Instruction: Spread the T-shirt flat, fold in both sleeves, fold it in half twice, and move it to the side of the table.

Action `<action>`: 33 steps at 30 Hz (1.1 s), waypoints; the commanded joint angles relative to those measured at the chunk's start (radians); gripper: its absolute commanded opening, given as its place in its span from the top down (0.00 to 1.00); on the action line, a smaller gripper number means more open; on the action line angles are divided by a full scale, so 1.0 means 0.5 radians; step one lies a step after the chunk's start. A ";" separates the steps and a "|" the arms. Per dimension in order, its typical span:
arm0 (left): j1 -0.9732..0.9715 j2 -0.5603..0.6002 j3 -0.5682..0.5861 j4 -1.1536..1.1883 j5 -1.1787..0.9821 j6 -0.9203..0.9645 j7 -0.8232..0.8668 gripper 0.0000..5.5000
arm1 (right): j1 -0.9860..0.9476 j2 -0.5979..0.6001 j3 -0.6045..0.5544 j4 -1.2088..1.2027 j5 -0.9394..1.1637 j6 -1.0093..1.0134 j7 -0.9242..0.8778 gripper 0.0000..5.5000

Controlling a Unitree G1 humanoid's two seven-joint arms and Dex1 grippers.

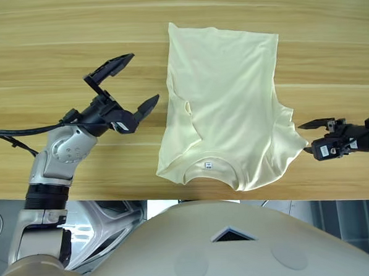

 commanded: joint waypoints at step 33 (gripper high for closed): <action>-0.004 -0.027 -0.020 0.001 0.043 0.013 -0.013 0.02 | 0.006 -0.030 -0.281 -0.300 0.197 0.135 0.037 1.00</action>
